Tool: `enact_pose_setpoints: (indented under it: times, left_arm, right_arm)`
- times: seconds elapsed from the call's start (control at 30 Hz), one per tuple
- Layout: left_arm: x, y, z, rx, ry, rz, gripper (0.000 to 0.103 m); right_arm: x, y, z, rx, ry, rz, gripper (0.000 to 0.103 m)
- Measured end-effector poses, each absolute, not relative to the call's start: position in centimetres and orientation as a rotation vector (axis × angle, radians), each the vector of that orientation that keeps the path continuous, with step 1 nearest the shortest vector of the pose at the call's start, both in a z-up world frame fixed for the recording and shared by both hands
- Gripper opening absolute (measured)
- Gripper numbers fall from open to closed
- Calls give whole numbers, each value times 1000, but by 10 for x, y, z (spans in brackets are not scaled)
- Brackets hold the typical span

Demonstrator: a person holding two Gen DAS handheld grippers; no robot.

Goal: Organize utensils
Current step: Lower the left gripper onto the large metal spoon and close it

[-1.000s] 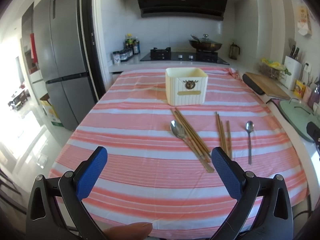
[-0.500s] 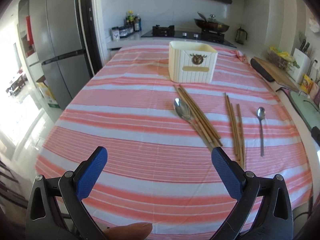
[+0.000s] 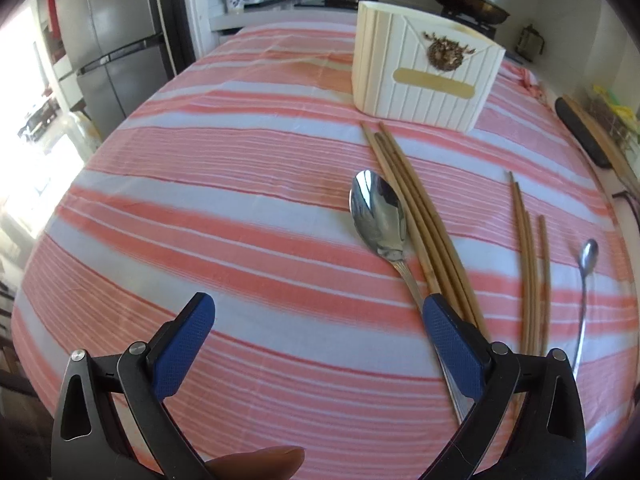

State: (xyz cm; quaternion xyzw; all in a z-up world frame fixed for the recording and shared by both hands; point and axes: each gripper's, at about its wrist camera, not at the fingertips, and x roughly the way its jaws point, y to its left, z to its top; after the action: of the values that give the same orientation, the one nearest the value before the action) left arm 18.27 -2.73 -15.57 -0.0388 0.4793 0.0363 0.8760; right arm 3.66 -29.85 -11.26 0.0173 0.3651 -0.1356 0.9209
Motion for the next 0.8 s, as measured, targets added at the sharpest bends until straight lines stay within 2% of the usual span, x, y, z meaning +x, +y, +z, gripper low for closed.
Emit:
enact_pose_setpoints:
  times: [0.43,0.63,0.8]
  left_arm:
    - [205,-41,-182,-11,1049,67,103]
    - [202,-13,-180,56,1077,-10,103]
    - [201,9,-180,76,1138,-97,103]
  right_arm:
    - [57,-311,-126,53,795,-288,103]
    - [71,-325,-122,87,817,-225,103]
    - [96,-340,-133,151,912,-163,102]
